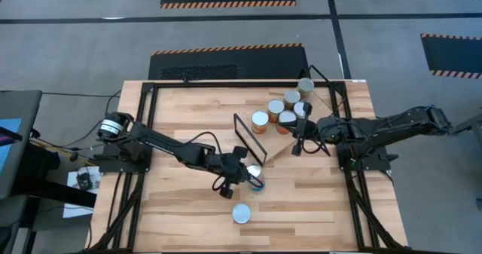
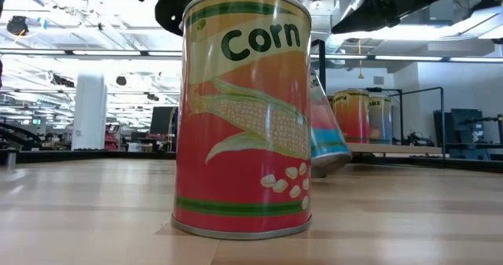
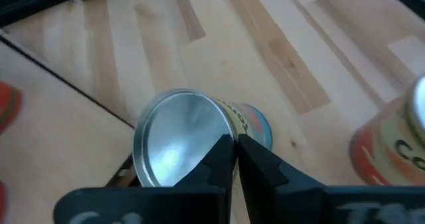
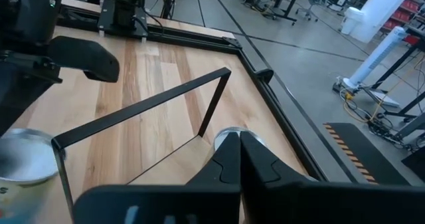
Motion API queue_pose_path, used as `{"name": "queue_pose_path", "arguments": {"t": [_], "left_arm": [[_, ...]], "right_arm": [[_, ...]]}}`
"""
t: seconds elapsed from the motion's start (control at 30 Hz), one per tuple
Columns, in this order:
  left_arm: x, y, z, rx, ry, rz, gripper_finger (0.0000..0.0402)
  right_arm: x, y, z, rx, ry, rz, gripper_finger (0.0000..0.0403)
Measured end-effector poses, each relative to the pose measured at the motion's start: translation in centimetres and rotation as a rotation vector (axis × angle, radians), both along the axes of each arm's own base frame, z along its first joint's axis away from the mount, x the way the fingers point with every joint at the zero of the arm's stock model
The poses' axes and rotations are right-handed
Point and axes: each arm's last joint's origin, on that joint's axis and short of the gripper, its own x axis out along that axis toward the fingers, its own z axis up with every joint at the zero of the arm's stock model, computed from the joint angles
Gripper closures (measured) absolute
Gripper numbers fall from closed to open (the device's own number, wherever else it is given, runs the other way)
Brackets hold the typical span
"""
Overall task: Pick and place cans onto a shelf
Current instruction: Put the canned tomatoes on the shelf aligned with the other canned tomatoes
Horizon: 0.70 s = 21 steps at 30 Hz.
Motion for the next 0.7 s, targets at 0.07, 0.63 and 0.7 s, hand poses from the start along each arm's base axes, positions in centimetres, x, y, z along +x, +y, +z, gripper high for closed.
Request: {"name": "queue_pose_path", "arguments": {"t": [0.07,0.63,0.7], "left_arm": [[0.0,-0.1,0.0,-0.017,0.005,-0.014,0.0387],[-1.5,-0.3,3.4,-0.038,-0.072,-0.059,0.0368],[-2.4,-0.1,4.4,-0.048,-0.089,-0.064,0.0377]], "right_arm": [[0.0,0.0,0.0,0.0,0.0,0.0,0.0392],[0.0,0.1,0.0,0.007,-0.002,0.001,0.0392],[0.0,0.3,0.0,0.007,-0.001,0.013,0.0392]]}}
